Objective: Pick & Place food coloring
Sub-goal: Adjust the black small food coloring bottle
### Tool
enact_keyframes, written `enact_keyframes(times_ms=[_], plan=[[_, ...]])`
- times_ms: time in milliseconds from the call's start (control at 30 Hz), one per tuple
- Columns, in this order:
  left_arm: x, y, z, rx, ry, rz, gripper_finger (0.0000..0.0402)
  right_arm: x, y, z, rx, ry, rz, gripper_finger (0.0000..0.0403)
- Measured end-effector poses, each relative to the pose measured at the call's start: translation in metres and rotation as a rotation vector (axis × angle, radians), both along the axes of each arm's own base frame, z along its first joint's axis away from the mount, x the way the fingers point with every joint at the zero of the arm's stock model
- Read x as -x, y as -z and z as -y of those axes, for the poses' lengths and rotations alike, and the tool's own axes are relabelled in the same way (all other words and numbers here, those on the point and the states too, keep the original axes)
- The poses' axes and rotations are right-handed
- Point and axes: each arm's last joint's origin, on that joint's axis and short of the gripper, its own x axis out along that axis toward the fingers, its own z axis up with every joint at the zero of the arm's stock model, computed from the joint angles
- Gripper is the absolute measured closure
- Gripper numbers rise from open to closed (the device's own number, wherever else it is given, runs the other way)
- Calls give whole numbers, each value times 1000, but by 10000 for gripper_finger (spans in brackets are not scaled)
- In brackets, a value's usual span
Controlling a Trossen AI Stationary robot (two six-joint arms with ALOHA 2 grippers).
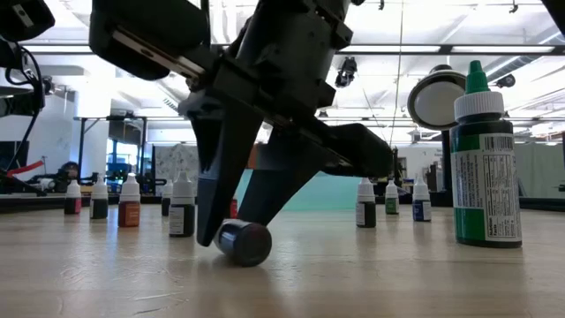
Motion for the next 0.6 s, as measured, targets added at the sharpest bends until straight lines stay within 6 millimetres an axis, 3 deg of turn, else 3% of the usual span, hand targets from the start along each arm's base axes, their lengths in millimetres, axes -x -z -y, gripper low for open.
enact_keyframes(times_ms=[433, 600], plan=[[0, 0, 0, 0, 0, 0, 177, -8, 0, 24, -305, 102, -158, 343], [0, 0, 0, 0, 0, 0, 177, -13, 1, 36, -335, 108, -162, 333]])
